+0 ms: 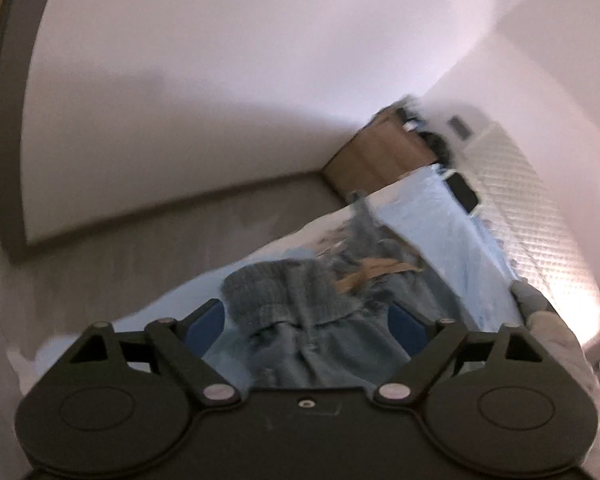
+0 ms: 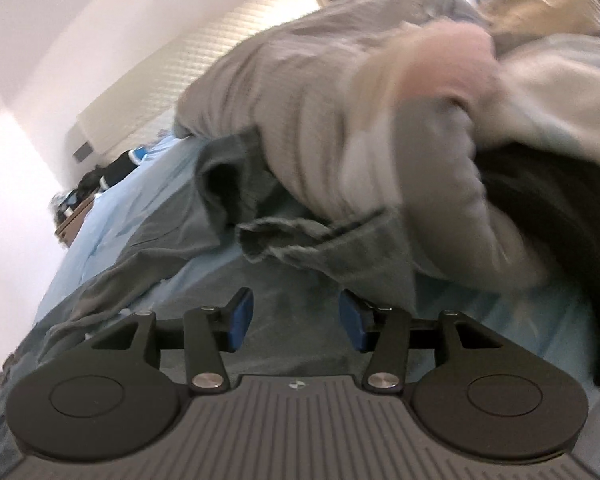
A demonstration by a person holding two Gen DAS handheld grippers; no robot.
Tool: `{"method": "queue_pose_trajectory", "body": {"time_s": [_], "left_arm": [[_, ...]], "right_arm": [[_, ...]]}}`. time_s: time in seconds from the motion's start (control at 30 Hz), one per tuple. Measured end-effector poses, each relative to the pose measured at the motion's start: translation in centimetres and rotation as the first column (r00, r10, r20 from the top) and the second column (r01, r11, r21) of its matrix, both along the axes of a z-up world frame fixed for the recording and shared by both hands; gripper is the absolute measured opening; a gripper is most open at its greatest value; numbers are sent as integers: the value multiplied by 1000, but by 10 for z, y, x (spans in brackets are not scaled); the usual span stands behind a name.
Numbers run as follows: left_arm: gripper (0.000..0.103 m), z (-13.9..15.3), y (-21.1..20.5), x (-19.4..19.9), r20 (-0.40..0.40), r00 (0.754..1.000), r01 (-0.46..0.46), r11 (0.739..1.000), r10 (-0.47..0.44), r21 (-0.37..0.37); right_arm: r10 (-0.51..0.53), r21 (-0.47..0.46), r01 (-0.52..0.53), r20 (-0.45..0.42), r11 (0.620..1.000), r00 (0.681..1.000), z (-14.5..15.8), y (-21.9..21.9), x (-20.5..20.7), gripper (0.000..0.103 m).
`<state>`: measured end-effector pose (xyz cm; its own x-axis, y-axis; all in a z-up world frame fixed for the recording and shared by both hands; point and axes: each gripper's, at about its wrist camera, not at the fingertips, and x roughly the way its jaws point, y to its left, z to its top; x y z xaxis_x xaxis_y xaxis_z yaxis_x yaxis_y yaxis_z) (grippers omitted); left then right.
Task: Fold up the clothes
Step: 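Grasp the blue jeans waistband with the left gripper and lift it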
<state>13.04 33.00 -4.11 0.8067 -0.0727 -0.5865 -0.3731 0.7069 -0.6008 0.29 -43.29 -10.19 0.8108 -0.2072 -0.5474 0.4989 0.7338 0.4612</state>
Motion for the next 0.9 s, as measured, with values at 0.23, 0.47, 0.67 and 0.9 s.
{"method": "queue_pose_trajectory", "body": {"time_s": [0.23,0.47,0.67,0.9], "left_arm": [[71,-22,4,23,-45,999,17,991,-23,-132],[48,-4,-5,33,-11,997,79,995,-80,-66],[63,-23,-13,53,-91,987,122,988,-131,-98],[13,-4,-19,47,-95,989,110,992,-115,-55]], "right_arm": [[-41,59,42,-21,997,999,-18,-4,-10,57],[-62,88,64,-19,994,998,-25,-11,-11,57],[-73,105,75,-24,992,997,-31,-11,-9,60],[-113,104,116,-33,988,993,-28,-16,-35,60]]}}
